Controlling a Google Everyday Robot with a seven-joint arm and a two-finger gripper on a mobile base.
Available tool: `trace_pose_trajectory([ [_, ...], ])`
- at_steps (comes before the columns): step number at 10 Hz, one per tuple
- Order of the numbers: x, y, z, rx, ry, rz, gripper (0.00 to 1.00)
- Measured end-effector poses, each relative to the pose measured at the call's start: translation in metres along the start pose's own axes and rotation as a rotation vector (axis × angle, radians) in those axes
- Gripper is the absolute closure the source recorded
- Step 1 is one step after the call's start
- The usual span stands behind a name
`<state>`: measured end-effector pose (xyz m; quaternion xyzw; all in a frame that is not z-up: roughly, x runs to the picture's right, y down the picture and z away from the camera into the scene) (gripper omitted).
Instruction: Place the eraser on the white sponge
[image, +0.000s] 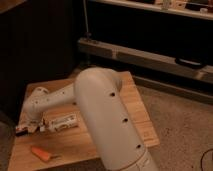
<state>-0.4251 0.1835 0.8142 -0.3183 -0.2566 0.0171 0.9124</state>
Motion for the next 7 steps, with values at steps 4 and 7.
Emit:
trace_pose_trajectory([
  [4,-0.006,-0.050,-0.078,0.044,-0.085,0.075,1.00],
  [7,0.023,-0.107,-0.138,0.128,-0.104,0.164,1.00],
])
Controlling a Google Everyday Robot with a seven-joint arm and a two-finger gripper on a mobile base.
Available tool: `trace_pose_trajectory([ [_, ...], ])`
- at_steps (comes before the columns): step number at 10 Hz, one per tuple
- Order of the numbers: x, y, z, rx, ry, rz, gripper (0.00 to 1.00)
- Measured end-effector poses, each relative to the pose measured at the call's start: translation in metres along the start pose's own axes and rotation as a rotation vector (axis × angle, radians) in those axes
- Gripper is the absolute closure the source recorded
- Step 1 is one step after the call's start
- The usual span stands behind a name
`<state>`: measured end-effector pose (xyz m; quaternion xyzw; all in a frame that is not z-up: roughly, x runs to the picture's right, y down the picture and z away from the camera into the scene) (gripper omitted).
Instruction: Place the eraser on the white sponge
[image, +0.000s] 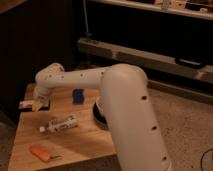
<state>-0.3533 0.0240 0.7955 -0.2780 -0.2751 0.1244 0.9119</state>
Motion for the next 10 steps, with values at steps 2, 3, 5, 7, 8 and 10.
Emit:
trace_pose_trajectory([
  [2,0.025,-0.038,-0.029,0.056,0.001,0.064,1.00],
  [3,0.038,-0.052,-0.041,0.079,0.004,0.094,1.00],
  [5,0.080,-0.090,-0.081,0.148,0.010,0.183,1.00],
  [7,0.121,-0.116,-0.118,0.207,0.019,0.258,1.00],
  [8,0.151,-0.131,-0.144,0.249,0.033,0.312,1.00],
  [10,0.184,-0.144,-0.167,0.282,0.051,0.362,1.00],
])
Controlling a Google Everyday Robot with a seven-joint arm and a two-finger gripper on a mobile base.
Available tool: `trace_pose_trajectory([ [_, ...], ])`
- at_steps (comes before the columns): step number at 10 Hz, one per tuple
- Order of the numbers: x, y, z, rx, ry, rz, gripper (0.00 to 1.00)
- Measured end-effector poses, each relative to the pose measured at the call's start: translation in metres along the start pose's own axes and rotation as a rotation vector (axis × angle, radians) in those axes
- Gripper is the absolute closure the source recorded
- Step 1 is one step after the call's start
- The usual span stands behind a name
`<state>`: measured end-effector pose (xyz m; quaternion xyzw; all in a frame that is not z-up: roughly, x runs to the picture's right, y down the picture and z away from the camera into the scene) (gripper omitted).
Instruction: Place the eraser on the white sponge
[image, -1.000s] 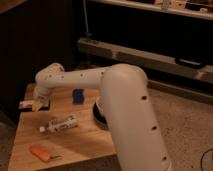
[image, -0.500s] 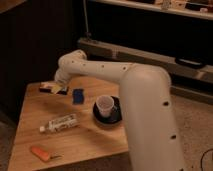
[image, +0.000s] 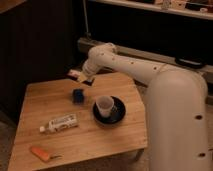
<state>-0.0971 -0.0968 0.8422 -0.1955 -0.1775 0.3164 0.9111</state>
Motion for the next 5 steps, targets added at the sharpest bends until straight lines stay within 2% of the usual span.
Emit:
trace_pose_trajectory([
  [2,0.023,-0.017,-0.004,0.016,0.022,0.029,1.00],
  [5,0.024,-0.006,0.009,0.015,0.034,0.048,1.00],
])
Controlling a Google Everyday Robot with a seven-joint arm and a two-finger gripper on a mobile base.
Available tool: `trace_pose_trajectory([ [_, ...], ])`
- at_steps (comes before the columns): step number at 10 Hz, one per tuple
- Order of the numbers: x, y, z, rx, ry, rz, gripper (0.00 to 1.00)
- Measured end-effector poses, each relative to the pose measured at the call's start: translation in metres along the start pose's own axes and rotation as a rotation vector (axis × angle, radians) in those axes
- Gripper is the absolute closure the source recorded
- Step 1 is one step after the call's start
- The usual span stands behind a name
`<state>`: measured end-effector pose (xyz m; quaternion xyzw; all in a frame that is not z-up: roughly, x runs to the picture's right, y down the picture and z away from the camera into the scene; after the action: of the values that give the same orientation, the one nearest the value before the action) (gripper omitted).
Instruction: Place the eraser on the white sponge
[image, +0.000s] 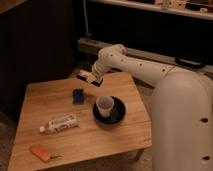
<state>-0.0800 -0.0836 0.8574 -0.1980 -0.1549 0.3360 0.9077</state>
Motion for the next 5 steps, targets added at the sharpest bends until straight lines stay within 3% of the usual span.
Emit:
trace_pose_trajectory([
  [3,-0.023,0.034,0.030,-0.025,0.011,-0.017,1.00],
  [5,-0.024,0.055,0.052,-0.039,0.033,-0.047,1.00],
])
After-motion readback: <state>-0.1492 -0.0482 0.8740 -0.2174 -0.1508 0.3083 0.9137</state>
